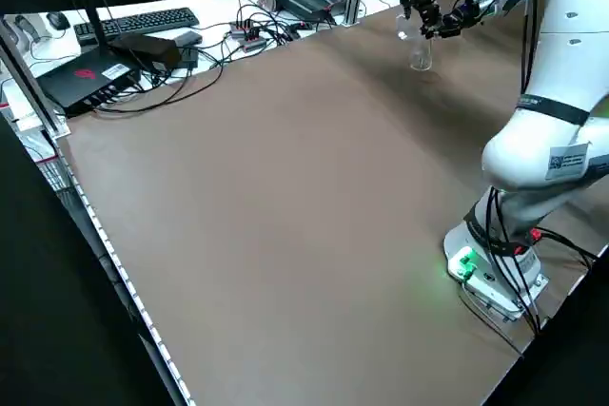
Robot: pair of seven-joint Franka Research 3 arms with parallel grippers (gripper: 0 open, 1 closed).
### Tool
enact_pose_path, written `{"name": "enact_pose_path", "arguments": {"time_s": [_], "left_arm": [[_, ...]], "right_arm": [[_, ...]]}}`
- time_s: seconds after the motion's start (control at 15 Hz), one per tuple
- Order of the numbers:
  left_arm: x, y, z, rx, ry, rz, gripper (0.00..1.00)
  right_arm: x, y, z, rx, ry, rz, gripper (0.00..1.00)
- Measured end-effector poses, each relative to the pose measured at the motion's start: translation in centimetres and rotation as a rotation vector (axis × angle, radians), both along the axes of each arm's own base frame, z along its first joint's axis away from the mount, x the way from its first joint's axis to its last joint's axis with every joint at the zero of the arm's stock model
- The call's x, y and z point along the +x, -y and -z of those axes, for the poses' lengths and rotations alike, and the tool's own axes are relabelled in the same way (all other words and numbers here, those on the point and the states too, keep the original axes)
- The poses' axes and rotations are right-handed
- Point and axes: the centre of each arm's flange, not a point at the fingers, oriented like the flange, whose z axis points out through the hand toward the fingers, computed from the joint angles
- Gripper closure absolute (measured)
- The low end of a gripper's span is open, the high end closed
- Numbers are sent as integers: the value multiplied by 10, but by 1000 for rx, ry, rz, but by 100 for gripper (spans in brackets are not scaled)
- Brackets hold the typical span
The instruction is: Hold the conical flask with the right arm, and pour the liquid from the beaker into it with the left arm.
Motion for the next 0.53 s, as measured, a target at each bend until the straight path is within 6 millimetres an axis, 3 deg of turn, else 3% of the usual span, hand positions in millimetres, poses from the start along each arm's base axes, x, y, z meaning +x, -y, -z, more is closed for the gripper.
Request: {"name": "enact_pose_path", "arguments": {"time_s": [0.53], "left_arm": [[-6,7,1,49,15,19,2]], "right_arm": [[0,0,0,-1,0,1,61]]}}
